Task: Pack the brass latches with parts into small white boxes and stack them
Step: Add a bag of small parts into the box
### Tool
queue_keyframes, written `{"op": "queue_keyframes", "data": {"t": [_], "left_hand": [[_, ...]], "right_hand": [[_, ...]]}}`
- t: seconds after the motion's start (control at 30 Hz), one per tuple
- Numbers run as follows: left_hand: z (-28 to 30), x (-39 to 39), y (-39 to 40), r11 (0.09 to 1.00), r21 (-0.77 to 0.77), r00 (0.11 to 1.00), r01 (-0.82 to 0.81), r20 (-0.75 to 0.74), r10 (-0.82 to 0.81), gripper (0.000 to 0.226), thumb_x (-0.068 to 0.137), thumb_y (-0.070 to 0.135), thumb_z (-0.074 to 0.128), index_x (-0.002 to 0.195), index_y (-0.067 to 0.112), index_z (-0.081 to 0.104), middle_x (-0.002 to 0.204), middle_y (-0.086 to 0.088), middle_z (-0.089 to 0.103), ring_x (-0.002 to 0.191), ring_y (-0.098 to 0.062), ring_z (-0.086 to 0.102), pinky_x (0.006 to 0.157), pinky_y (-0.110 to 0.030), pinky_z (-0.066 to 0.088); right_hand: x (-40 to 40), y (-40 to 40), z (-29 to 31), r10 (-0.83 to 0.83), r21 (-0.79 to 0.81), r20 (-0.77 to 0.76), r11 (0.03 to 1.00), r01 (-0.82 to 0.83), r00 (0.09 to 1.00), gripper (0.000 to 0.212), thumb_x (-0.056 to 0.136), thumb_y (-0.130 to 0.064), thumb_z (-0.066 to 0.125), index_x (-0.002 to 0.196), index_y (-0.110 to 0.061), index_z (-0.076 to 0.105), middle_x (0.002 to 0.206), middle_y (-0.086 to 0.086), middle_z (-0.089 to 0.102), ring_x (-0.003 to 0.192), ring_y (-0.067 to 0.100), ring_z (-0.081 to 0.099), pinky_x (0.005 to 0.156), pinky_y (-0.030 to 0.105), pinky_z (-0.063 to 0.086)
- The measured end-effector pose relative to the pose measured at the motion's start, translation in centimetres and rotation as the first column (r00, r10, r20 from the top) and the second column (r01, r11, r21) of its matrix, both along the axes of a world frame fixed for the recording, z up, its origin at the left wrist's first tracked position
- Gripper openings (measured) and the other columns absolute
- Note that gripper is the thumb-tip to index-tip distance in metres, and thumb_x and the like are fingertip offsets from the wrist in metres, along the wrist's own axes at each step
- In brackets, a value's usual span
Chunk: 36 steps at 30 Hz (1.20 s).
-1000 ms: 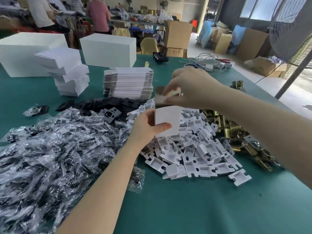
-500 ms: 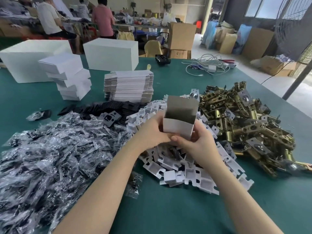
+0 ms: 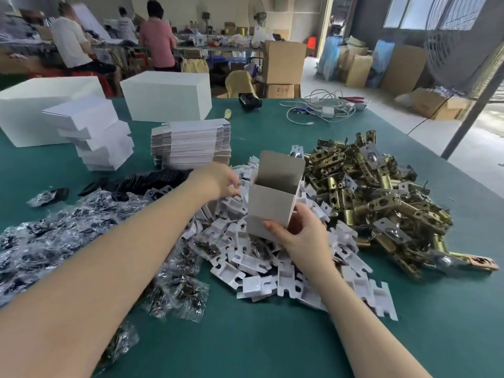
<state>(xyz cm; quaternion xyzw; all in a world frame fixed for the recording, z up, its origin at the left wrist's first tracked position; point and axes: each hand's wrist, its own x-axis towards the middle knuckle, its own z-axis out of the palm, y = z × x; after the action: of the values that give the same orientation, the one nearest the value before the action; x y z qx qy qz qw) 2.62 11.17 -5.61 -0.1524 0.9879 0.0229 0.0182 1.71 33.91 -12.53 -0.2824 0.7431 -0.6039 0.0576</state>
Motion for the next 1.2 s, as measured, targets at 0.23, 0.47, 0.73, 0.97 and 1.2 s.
{"op": "queue_keyframes", "data": {"t": [0.23,0.47,0.73,0.97,1.2], "left_hand": [[-1.6,-0.4,0.2,0.993,0.007,0.983,-0.115,-0.141,0.115,0.034,0.094,0.018,0.056,0.061,0.020,0.047,0.066,0.003,0.046,0.070,-0.024,0.047,0.055,-0.025,0.033],[0.8,0.6,-0.1,0.808,0.581,0.692,-0.102,-0.542,0.477,0.012,0.097,0.030,0.064,0.099,0.019,0.069,0.099,0.008,0.063,0.090,-0.012,0.058,0.079,-0.028,0.044],[8.3,6.5,2.7,0.539,0.564,0.567,0.625,-0.803,0.183,0.020,0.080,0.018,0.082,0.087,0.030,0.068,0.091,0.006,0.076,0.080,-0.019,0.075,0.060,-0.021,0.056],[7.9,5.6,5.7,0.792,0.283,0.728,0.541,-0.629,-0.273,0.024,0.082,0.004,0.078,0.093,0.025,0.076,0.087,0.021,0.068,0.084,0.003,0.070,0.093,-0.034,0.057],[6.5,4.7,6.5,0.812,0.258,0.762,0.523,-0.568,-0.310,0.026,0.084,-0.001,0.071,0.095,0.023,0.076,0.087,0.014,0.072,0.083,0.003,0.069,0.080,-0.019,0.056]], "right_hand": [[-0.1,-0.2,-0.1,0.034,-0.005,0.013,0.999,-0.034,0.999,0.032,0.083,-0.028,0.078,0.100,-0.043,0.056,0.094,-0.008,0.071,0.085,0.013,0.068,0.072,0.044,0.060],[-0.9,-1.2,-0.2,0.088,-0.051,0.028,0.995,-0.087,0.996,0.037,0.081,-0.026,0.080,0.103,-0.046,0.057,0.097,-0.012,0.072,0.090,0.009,0.068,0.078,0.040,0.060],[-1.0,-1.5,-0.5,0.088,-0.061,0.038,0.994,-0.086,0.995,0.036,0.082,-0.026,0.078,0.103,-0.046,0.056,0.098,-0.013,0.072,0.089,0.002,0.067,0.074,0.027,0.059],[-0.9,-1.3,-0.5,0.084,-0.069,0.044,0.994,-0.081,0.996,0.036,0.083,-0.024,0.078,0.103,-0.046,0.057,0.098,-0.012,0.072,0.088,0.002,0.067,0.074,0.026,0.059],[-0.9,-1.3,-0.5,0.103,-0.091,0.045,0.991,-0.098,0.994,0.037,0.083,-0.024,0.078,0.106,-0.044,0.058,0.099,-0.012,0.073,0.091,0.004,0.069,0.074,0.027,0.059]]}}
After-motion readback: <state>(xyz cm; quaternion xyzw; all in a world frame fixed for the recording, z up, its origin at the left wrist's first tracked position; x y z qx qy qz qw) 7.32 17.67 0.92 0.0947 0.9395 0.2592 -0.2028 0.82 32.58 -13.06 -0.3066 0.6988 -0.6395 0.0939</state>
